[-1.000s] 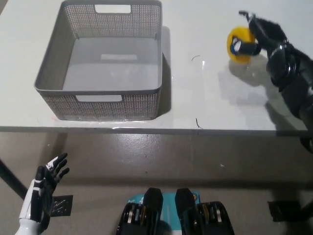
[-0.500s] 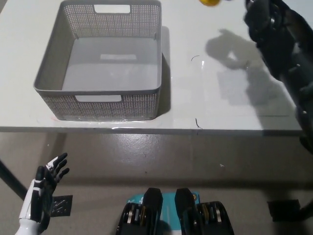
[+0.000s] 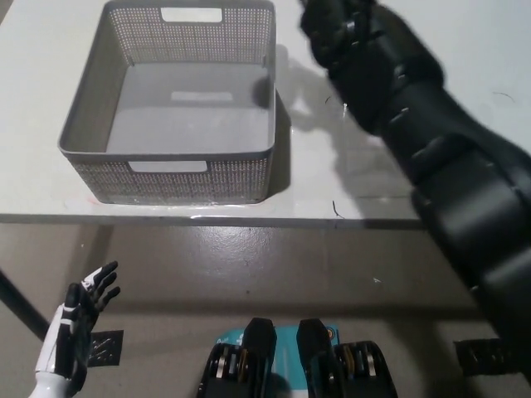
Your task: Use the right hand to pick up a yellow duck toy and place it into a container on the left hand side
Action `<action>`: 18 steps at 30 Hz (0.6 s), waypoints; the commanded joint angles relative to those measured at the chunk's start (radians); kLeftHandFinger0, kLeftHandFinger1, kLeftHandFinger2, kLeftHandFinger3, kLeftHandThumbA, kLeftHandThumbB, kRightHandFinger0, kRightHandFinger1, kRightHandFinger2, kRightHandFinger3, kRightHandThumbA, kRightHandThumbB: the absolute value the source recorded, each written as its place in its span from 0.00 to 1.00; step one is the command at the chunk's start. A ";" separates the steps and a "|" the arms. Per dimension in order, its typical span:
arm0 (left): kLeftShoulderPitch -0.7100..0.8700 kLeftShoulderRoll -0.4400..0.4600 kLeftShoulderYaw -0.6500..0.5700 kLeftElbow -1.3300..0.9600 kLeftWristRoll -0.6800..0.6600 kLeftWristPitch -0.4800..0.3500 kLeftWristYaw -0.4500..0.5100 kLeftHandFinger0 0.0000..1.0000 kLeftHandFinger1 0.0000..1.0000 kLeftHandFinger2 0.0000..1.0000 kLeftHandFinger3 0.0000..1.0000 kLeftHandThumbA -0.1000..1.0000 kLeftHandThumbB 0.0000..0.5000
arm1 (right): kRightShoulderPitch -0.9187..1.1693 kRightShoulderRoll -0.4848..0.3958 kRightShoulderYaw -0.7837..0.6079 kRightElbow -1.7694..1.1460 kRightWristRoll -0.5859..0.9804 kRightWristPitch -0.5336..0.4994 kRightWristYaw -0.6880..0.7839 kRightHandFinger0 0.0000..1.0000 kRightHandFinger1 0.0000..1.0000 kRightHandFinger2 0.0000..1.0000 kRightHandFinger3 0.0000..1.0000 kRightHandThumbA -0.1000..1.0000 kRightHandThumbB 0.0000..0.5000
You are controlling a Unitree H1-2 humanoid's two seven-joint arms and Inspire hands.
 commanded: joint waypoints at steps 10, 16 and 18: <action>-0.019 0.034 -0.034 -0.047 0.032 0.013 -0.026 1.00 1.00 1.00 1.00 1.00 0.54 | -0.051 0.096 -0.039 -0.025 0.046 -0.024 -0.042 0.01 0.45 0.92 0.87 0.00 0.37; -0.031 0.047 -0.046 -0.049 0.062 0.010 -0.019 1.00 1.00 1.00 1.00 1.00 0.49 | -0.057 0.079 -0.029 -0.014 0.050 0.085 0.107 1.00 1.00 1.00 1.00 0.74 0.92; -0.029 0.052 -0.048 -0.054 0.066 0.019 -0.017 1.00 1.00 1.00 1.00 1.00 0.50 | -0.054 0.073 -0.019 -0.015 0.042 0.105 0.139 1.00 1.00 1.00 1.00 0.86 0.95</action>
